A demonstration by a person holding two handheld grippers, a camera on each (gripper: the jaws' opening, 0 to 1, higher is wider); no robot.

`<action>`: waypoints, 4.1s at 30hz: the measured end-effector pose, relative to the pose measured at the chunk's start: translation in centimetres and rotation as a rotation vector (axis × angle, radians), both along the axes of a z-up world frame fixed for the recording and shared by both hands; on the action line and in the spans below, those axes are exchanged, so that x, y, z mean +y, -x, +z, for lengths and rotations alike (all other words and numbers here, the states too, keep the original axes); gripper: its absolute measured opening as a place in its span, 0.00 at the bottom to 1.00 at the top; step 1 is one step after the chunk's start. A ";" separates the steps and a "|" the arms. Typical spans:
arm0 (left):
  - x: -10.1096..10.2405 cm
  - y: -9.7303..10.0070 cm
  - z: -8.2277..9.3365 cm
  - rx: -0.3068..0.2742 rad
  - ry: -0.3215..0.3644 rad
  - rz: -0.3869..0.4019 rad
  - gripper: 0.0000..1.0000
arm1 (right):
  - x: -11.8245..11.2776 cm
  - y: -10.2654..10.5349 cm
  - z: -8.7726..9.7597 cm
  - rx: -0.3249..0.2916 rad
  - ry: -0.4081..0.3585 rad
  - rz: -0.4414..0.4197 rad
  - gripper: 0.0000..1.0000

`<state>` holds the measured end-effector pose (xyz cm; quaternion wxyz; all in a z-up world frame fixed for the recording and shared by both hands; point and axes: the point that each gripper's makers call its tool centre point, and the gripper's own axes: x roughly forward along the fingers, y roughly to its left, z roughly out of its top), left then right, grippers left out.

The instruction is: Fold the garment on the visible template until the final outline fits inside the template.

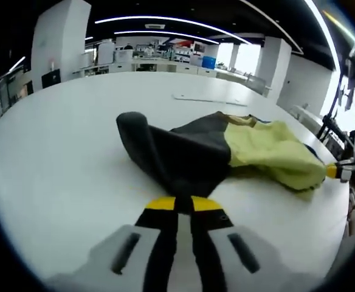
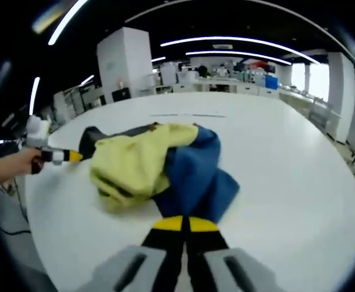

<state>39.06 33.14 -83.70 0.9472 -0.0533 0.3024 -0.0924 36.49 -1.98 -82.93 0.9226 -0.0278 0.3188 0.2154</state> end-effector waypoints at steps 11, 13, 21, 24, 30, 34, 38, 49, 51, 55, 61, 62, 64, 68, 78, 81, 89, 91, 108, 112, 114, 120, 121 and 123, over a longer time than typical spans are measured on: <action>0.6 0.5 2.5 -0.047 0.026 0.034 0.02 | -2.8 -1.8 3.3 -0.070 0.021 -0.053 0.00; 1.2 0.4 2.8 -0.056 0.027 0.043 0.02 | -3.2 -2.2 3.9 -0.079 0.025 -0.059 0.00; 3.2 1.3 4.4 -0.076 0.015 0.076 0.02 | -5.1 -4.1 5.8 -0.117 0.049 -0.071 0.00; 4.3 1.7 4.6 -0.081 0.010 0.094 0.02 | -6.0 -4.7 6.5 -0.121 0.062 -0.077 0.00; 5.9 2.0 4.6 -0.073 -0.009 0.115 0.01 | -7.7 -5.9 7.5 -0.125 0.082 -0.082 0.00; 6.9 2.1 4.6 -0.075 0.049 0.164 0.01 | -8.8 -6.6 7.5 -0.107 0.073 -0.090 0.00; 7.6 2.1 4.3 -0.067 0.044 0.182 0.00 | -10.6 -8.0 7.2 -0.108 0.078 -0.117 0.00; 8.8 2.0 3.7 -0.027 0.027 0.195 0.00 | -14.1 -9.9 6.3 -0.079 0.153 -0.158 0.00; 9.4 1.9 3.6 -0.018 0.013 0.194 0.00 | -14.3 -10.1 6.2 -0.073 0.166 -0.160 0.00; 9.9 2.0 3.4 -0.008 -0.003 0.195 0.00 | -15.1 -10.6 5.5 -0.047 0.185 -0.158 0.00; 10.5 1.2 3.4 0.007 -0.017 0.196 0.00 | -16.4 -12.1 4.9 -0.008 0.219 -0.120 0.00; 10.6 1.0 3.3 0.006 -0.018 0.193 0.00 | -16.6 -12.3 4.8 -0.006 0.222 -0.120 0.00; 10.6 0.8 3.2 0.012 -0.032 0.189 0.00 | -17.1 -12.6 4.7 0.002 0.235 -0.126 0.00; 11.0 0.6 2.7 0.033 -0.060 0.185 0.00 | -17.6 -12.7 4.3 0.018 0.249 -0.135 0.00; 12.3 -0.5 2.5 0.048 -0.073 0.210 0.00 | -18.7 -13.1 4.1 0.033 0.280 -0.155 0.00; 12.4 -0.6 2.5 0.053 -0.081 0.213 0.00 | -18.8 -13.6 3.8 0.037 0.296 -0.144 0.00; 12.7 -0.1 2.4 0.048 -0.091 0.214 0.03 | -18.6 -12.9 3.3 0.069 0.272 -0.155 0.00; 12.4 0.2 2.5 0.041 -0.105 0.195 0.08 | -18.4 -12.8 3.4 0.069 0.230 -0.166 0.03; 9.8 3.4 4.4 -0.056 -0.082 0.157 0.66 | -17.5 -7.5 1.5 0.136 0.150 -0.252 0.34; 9.3 3.8 4.5 -0.068 -0.076 0.130 0.70 | -16.7 -6.8 1.5 0.123 0.146 -0.228 0.35; 8.8 4.4 5.0 -0.084 -0.076 0.118 0.74 | -15.7 -6.2 1.7 0.109 0.137 -0.207 0.35; 7.7 5.2 5.6 -0.107 -0.069 0.064 0.84 | -14.1 -5.9 1.0 0.110 0.099 -0.170 0.33; 7.5 5.3 5.8 -0.113 -0.071 0.055 0.85 | -13.3 -5.3 1.1 0.111 0.091 -0.164 0.33; 6.8 5.9 6.2 -0.114 -0.085 0.030 0.87 | -12.6 -5.0 1.0 0.110 0.090 -0.163 0.31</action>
